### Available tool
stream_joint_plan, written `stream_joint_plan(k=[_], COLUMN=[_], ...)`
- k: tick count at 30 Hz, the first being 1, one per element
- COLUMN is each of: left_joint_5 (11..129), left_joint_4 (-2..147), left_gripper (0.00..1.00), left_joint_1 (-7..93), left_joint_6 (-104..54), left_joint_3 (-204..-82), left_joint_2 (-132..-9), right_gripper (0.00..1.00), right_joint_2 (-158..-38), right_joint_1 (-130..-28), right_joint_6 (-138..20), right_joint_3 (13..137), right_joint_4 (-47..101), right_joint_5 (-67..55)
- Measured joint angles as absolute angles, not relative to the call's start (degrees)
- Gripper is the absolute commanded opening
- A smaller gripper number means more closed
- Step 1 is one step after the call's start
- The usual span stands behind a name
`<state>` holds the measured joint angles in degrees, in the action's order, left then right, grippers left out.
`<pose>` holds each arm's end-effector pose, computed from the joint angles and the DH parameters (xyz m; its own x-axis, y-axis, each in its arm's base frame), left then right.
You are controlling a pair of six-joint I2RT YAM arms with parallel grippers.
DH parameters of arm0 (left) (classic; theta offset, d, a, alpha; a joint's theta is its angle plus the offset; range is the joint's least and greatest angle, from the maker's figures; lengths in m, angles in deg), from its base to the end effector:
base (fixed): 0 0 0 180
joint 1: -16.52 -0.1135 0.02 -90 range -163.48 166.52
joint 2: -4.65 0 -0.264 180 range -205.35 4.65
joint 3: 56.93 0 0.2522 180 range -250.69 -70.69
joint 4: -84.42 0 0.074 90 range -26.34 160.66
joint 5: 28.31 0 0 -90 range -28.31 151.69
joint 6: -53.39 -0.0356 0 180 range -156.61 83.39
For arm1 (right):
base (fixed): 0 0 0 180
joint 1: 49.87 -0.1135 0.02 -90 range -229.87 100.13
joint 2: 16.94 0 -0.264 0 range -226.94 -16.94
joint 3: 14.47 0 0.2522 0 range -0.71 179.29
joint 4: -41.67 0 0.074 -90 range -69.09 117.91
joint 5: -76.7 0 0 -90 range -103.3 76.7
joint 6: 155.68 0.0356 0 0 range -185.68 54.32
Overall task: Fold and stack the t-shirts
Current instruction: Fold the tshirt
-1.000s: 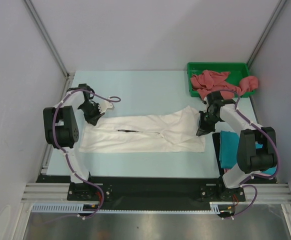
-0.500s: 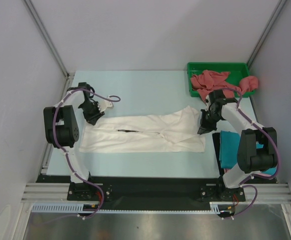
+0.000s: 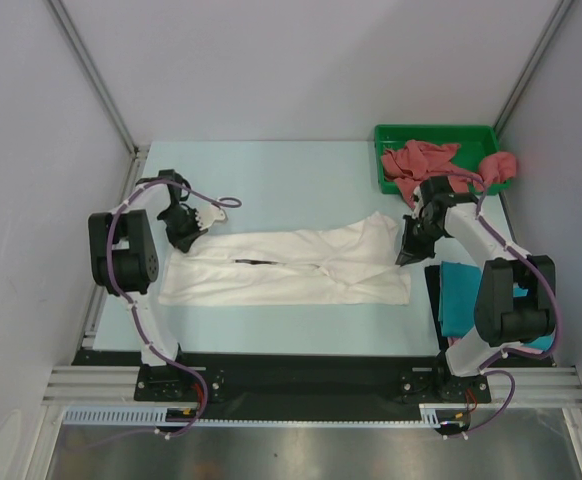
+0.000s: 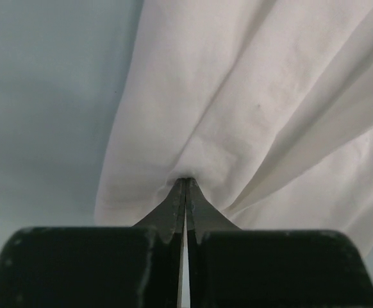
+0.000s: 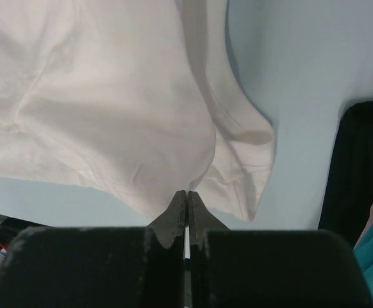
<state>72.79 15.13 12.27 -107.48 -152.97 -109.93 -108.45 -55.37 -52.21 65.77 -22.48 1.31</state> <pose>0.3725 0.0208 0.1645 -0.3884 0.9008 -0.1942 0.9201 0.3908 -0.0273 0.2993 0.0378 0.2232 -0.9732 0.1327 -0.1879 0.0727 0.9524 0.2960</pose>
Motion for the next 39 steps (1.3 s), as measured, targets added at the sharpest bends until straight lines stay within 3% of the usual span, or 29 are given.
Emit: stream_joint_plan(k=[12,14,18,21,30,39], left_joint_5=[73.7,74.0,73.3,73.7,73.7,73.9], left_joint_4=[25.8,24.4,23.8,23.3,21.5,19.9], left_gripper=[0.0,0.07,0.42,0.49,0.38,0.4], left_joint_1=[9.6,9.4,9.2,8.6,7.9,7.7], left_joint_6=[-102.5,-102.6,-101.1,-98.0,-90.8,-91.5], left_joint_3=[-153.1,-154.3,-154.3,-154.3,-154.3,-154.3], left_joint_2=[-101.6,-101.3,-102.4,-104.5,-111.0,-110.9], right_gripper=[0.0,0.0,0.0,0.0,0.0,0.0], right_joint_2=[-107.3,-107.3,-107.2,-107.1,-106.8,-106.8], right_joint_1=[-53.1,-53.1,-53.0,-53.0,-53.0,-53.0], right_joint_6=[-49.0,-48.6,-48.1,-47.7,-47.7,-47.7], right_joint_3=[75.1,76.5,77.0,76.7,74.0,74.0], right_joint_4=[-22.0,-21.7,-21.1,-20.9,-20.3,-20.1], right_joint_5=[9.1,9.8,10.6,10.8,10.7,10.7])
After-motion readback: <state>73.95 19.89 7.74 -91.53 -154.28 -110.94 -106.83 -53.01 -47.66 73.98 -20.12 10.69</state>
